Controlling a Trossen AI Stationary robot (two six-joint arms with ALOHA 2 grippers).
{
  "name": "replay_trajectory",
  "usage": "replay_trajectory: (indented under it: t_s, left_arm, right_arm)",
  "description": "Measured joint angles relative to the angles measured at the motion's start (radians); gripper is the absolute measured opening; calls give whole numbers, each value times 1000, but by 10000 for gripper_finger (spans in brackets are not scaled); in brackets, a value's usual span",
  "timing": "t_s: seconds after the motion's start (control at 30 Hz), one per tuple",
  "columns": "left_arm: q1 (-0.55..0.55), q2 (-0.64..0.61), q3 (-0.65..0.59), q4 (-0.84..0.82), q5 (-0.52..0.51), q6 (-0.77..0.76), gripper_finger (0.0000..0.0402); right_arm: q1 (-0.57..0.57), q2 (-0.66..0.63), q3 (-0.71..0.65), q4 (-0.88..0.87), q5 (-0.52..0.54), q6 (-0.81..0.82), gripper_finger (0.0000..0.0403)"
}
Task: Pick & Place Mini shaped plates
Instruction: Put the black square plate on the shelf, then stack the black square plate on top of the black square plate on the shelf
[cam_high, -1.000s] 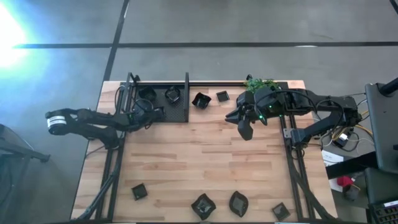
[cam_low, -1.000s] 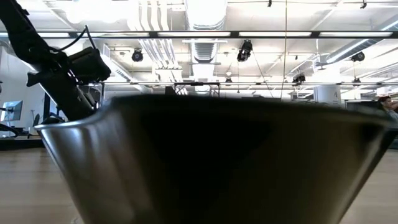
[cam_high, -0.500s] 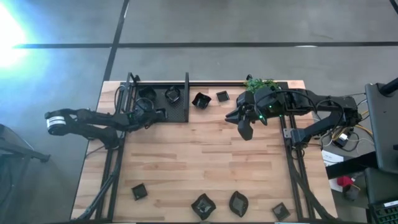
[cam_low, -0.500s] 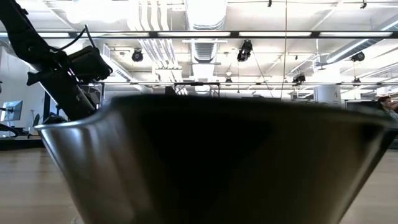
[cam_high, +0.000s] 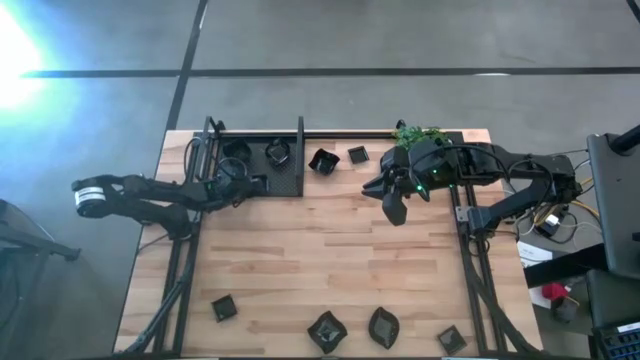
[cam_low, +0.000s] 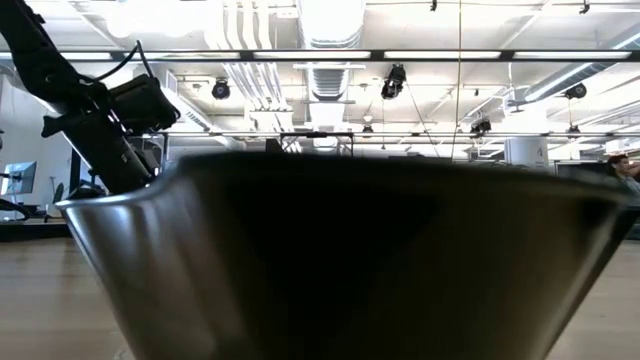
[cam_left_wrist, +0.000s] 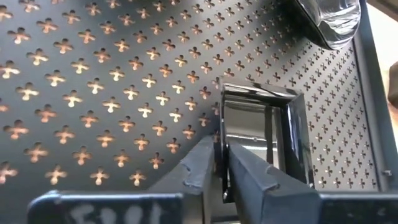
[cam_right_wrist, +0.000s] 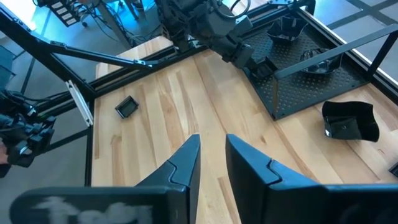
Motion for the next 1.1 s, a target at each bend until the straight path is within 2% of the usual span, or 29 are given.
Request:
replay_trajectory:
  t_s: [0.13, 0.43, 0.67, 0.9, 1.0, 1.1]
  left_arm:
    - [0, -6, 0, 0, 3, 11, 76]
    - [-1, -58, -1, -6, 60, 58, 78]
    - [-1, -171, -1, -72, 78, 110, 78]
    - [-1, -303, -1, -209, 116, 134, 78]
    - [-4, -360, -1, -232, 186, 207, 78]
    - [-11, -418, 13, -254, 361, 331, 78]
  right_arm:
    - [0, 0, 0, 0, 0, 0, 68]
    - [0, 0, 0, 0, 0, 4, 75]
    - [0, 0, 0, 0, 0, 4, 70]
    - [0, 0, 0, -1, 0, 4, 71]
    - [0, -1, 0, 0, 0, 4, 73]
    - [0, -1, 0, -1, 0, 3, 75]
